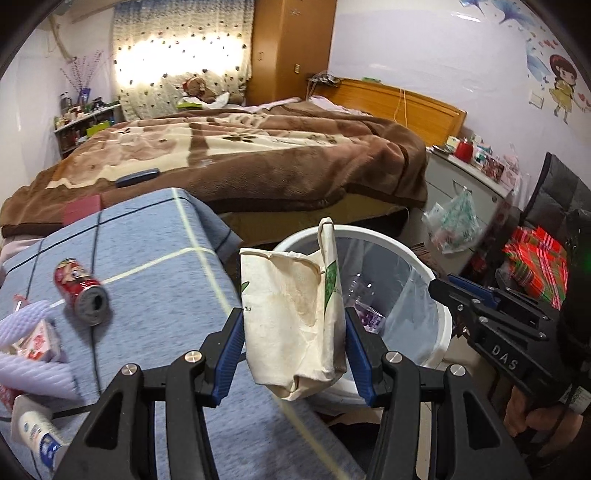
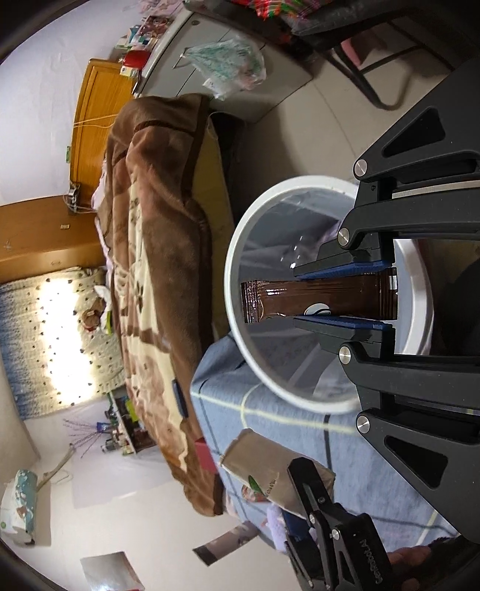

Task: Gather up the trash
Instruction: 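Carry the cloth bag and brown wrapper over the white mesh bin, then open both tools to drop the bag and wrapper into the bin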

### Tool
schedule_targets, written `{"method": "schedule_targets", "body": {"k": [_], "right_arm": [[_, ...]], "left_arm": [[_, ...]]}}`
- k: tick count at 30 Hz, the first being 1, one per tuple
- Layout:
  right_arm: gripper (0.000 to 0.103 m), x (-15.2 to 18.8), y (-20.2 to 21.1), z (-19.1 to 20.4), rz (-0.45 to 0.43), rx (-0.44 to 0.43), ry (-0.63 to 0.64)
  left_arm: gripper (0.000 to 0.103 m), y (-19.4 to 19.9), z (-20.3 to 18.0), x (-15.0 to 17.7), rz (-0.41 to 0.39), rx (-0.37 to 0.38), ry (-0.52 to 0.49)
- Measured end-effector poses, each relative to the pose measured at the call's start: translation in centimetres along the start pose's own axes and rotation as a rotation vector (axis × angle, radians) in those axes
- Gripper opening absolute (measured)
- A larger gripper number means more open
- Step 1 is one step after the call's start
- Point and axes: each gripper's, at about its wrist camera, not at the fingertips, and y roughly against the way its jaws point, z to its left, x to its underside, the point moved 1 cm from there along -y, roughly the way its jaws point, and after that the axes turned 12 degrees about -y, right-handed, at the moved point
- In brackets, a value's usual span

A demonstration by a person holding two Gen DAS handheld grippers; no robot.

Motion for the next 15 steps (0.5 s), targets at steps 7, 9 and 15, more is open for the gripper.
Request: {"method": "schedule_targets", "body": {"k": [7, 9, 15], "right_arm": [[0.02, 0.4, -1.4, -1.7, 0.054, 0.036, -0.01], [0.02, 0.4, -1.9, -2.0, 0.071, 0.046, -0.008], [0.021, 0.6, -2.7, -2.9, 0.11, 0.05, -0.024]], "left_arm": [[0.055, -2.8, -1.5, -0.1, 0.054, 0.03, -0.021], [0.055, -3.4, -1.7, -0.1, 0.067, 0.029, -0.025], [0.063, -4.6, -2.2, -0.2, 0.083, 0.041, -0.023]]}}
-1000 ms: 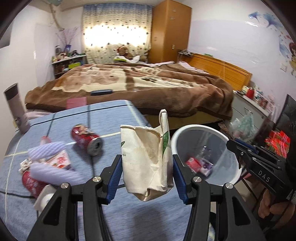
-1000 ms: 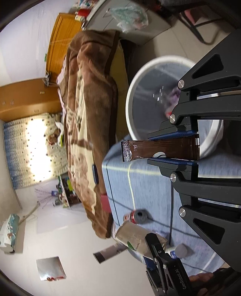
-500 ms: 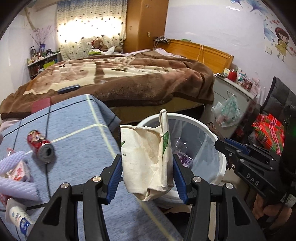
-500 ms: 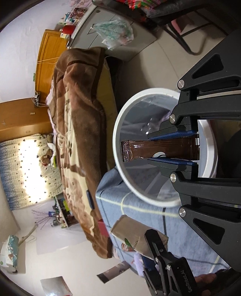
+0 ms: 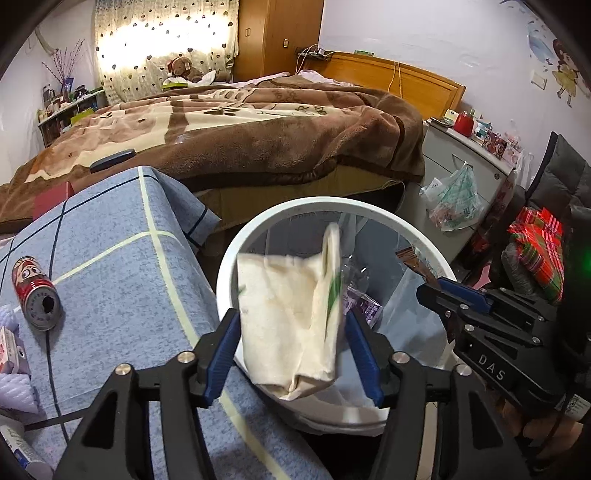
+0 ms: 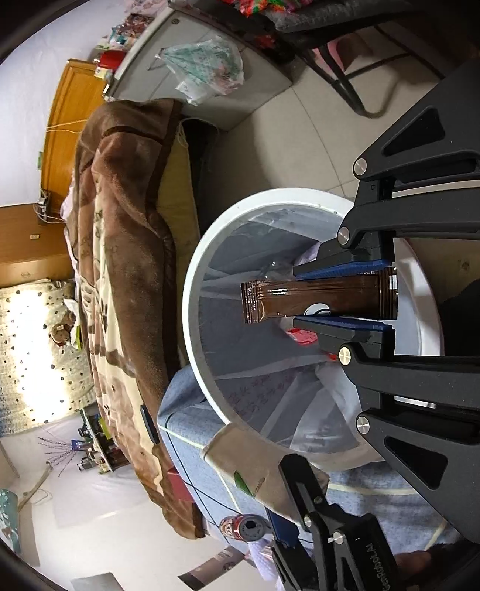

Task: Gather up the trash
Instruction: 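Open both tools to drop the bag and wrapper into the bin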

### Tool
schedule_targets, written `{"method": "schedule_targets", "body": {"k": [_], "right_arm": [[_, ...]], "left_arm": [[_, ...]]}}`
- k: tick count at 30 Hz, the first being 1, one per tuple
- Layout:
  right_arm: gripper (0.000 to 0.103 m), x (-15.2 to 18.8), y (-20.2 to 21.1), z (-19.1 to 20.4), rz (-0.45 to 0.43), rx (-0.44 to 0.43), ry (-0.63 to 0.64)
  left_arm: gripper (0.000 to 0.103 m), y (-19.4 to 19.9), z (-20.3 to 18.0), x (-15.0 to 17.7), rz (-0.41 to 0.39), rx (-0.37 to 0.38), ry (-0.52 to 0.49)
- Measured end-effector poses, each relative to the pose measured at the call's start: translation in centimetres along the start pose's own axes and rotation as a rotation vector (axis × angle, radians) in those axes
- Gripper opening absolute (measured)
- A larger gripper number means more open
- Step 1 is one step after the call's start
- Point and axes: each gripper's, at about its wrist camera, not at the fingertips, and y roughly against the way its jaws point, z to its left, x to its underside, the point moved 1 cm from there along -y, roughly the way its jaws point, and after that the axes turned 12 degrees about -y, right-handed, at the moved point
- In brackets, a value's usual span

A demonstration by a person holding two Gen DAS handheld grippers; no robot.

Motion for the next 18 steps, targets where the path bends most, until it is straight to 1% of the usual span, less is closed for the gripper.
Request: {"method": "schedule_targets", "body": {"k": [2, 4, 6, 9, 11, 18], "right_arm": [[0.022, 0.0, -0.1, -0.2, 0.0, 0.013, 0.0], [0.023, 0.0, -0.2, -0.2, 0.001, 0.02, 0.003], [0.03, 0.1, 0.0, -0.2, 0.002, 0.016, 0.005], [0.04, 0.2, 0.3, -0.1, -0.004, 0.014, 0.01], [0.042, 0.1, 0.4, 0.0, -0.012, 0.021, 0.012], [0.043, 0.0, 1.1, 0.9, -0.038, 0.026, 0.032]], "left_arm": [[0.068, -0.2, 0.1, 0.0, 0.003, 0.011, 0.01], [0.069, -0.1, 0.1, 0.1, 0.005, 0.004, 0.011], [0.071, 0.2, 0.1, 0.1, -0.005, -0.007, 0.007], [0.072, 0.6, 0.6, 0.1, -0.013, -0.004, 0.024], [0.073, 0.9, 0.8, 0.1, -0.018, -0.014, 0.024], [0.075, 2.6, 1.7, 0.5, -0.043, -0.039, 0.043]]}}
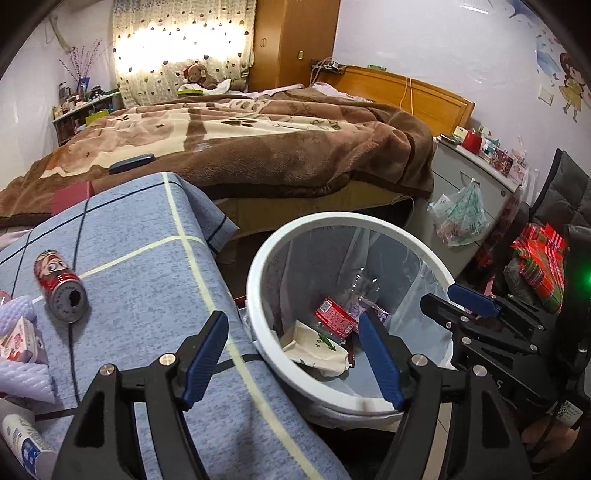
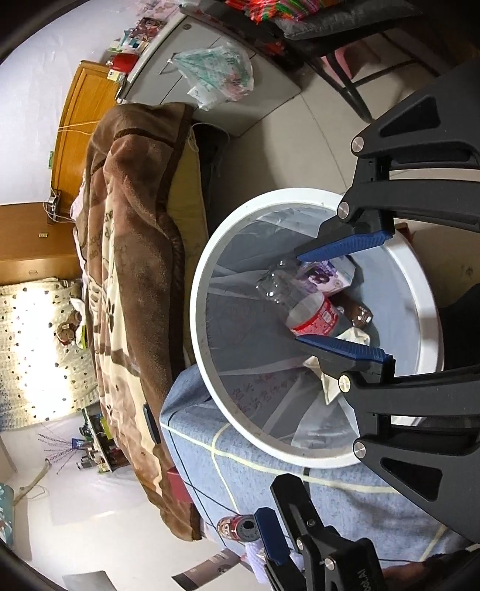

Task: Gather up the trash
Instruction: 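Open both tools to drop the bag and wrapper into the bin, then move both open tools back toward the remaining cans and yogurt cup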

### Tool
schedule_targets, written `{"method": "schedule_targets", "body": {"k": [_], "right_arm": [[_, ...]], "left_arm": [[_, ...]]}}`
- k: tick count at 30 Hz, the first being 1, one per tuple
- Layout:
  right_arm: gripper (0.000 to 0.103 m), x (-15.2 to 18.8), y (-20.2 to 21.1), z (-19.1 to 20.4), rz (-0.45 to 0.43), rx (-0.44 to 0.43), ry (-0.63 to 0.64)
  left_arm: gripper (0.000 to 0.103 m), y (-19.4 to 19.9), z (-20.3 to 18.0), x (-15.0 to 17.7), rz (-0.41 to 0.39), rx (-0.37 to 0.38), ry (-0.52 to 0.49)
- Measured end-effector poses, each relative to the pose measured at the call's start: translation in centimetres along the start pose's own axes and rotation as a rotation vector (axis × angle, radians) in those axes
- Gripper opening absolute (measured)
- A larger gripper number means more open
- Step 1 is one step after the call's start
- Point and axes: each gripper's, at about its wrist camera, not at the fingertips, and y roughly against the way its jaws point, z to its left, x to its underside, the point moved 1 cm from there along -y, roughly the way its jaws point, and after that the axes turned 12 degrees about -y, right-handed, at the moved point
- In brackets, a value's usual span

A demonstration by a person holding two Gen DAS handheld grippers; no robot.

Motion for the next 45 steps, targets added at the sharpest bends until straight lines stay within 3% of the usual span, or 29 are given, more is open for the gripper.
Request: {"method": "schedule_targets", "body": {"k": [13, 22, 45], "right_arm": [[0.043, 0.3, 2.3, 2.6, -0.072, -0.026, 0.037], [0.043, 0.9, 3.1, 5.1, -0.097, -0.073, 0.081], [0.044, 3.7, 3.3, 13.4, -0.065, -0.221, 0.197]], "left_arm": [[0.075, 3.8, 2.8, 1.8, -0.05, -0.052, 0.048], [0.076, 6.7, 5.5, 4.0, -0.078, -0.129, 0.096], [0.078, 13.8, 16.4, 13.6, -0.061, -0.347, 0.326]]}}
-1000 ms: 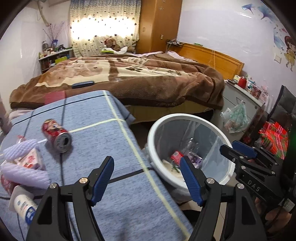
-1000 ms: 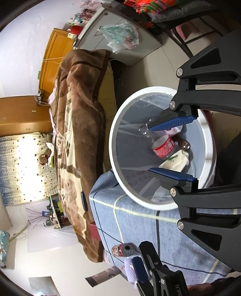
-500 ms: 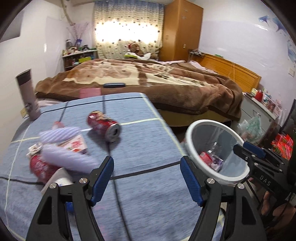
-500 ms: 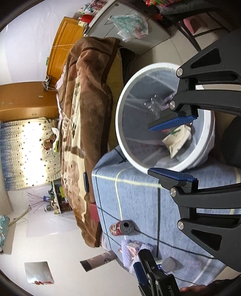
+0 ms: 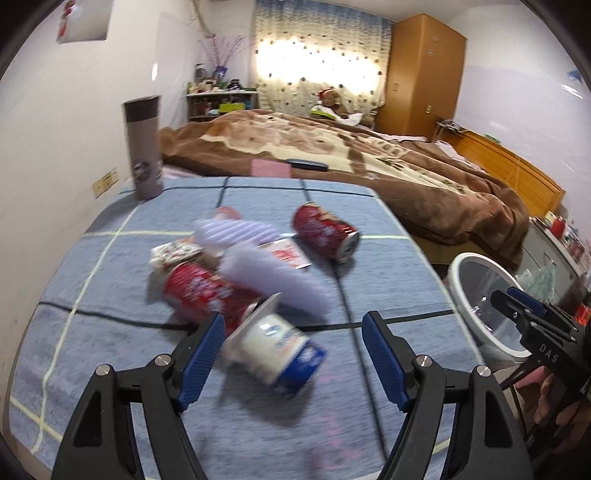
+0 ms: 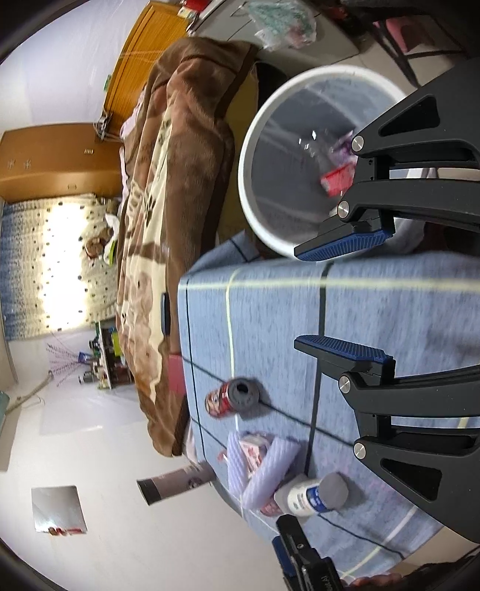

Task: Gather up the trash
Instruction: 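Move both open tools back toward the remaining cans and yogurt cup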

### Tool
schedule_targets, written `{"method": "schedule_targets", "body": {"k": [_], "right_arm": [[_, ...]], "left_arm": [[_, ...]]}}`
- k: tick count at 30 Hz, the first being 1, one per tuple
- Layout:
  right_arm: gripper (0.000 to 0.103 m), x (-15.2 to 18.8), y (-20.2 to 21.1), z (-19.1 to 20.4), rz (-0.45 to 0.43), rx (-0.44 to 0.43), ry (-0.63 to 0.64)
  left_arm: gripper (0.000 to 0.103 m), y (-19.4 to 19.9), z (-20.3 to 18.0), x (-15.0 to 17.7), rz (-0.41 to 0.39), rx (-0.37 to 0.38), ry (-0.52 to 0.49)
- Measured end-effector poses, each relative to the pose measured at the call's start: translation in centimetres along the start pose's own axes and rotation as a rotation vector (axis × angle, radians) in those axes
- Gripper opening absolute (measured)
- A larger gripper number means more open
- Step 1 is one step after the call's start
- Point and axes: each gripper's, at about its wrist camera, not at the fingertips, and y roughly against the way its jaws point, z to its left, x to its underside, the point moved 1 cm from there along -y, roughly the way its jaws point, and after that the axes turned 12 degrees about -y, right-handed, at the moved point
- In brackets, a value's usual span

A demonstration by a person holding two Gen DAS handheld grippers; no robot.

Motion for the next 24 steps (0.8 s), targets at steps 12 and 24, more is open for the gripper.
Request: {"method": "schedule_targets", "body": {"k": [12, 24], "right_arm": [[0.048, 0.1, -2.2, 5.1, 0.049, -0.086, 0.078], [0.048, -0.6, -3.7, 7.7, 0.079, -0.116, 0.121]], "left_arm": [[0.08, -1.2, 3.3, 2.8, 0.065, 0.03, 0.12], [0.08, -4.5, 2.7, 2.5, 0.116, 0.096, 0.19]]}}
